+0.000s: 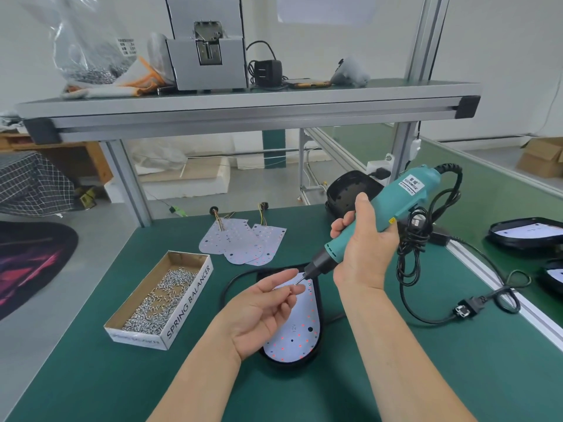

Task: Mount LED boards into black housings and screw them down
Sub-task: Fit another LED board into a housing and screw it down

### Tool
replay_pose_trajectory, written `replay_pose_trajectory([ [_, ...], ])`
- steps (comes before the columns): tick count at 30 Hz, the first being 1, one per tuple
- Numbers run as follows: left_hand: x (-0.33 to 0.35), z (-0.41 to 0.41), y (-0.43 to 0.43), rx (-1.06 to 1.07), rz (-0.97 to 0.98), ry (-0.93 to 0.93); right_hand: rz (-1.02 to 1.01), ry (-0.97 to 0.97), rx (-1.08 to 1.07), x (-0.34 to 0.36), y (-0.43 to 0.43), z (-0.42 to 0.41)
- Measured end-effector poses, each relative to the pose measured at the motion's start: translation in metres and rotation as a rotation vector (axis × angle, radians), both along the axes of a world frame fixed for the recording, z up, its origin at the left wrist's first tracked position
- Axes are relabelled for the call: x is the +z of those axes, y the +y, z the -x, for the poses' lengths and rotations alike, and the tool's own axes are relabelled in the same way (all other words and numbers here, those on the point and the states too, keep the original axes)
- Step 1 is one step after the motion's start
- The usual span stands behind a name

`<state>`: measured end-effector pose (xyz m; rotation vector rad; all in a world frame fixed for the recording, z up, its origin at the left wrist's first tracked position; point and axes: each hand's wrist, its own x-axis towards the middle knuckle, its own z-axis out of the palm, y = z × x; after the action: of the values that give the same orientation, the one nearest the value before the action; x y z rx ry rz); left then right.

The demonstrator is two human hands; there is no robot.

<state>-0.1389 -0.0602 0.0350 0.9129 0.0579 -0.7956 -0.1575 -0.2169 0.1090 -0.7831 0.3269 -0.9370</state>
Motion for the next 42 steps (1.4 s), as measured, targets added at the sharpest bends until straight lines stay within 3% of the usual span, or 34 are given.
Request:
replay_pose_trajectory([
  [14, 0.005, 0.006, -0.004, 0.075, -0.039, 0.098, -0.008, -0.014, -0.009, 0.007, 0.001, 0.007],
  [21, 0.006, 0.01, -0.006, 0.135, 0.04, 0.232, -0.005, -0.007, -0.013, 0.007, 0.002, 0.007],
  [32, 0.005, 0.016, -0.007, 0.179, 0.086, 0.297, 0.008, -0.005, -0.008, 0.005, 0.009, 0.007],
  [42, 0.005, 0.018, -0.008, 0.167, 0.069, 0.199, -0.02, 0.02, 0.006, 0.001, 0.006, 0.007],
])
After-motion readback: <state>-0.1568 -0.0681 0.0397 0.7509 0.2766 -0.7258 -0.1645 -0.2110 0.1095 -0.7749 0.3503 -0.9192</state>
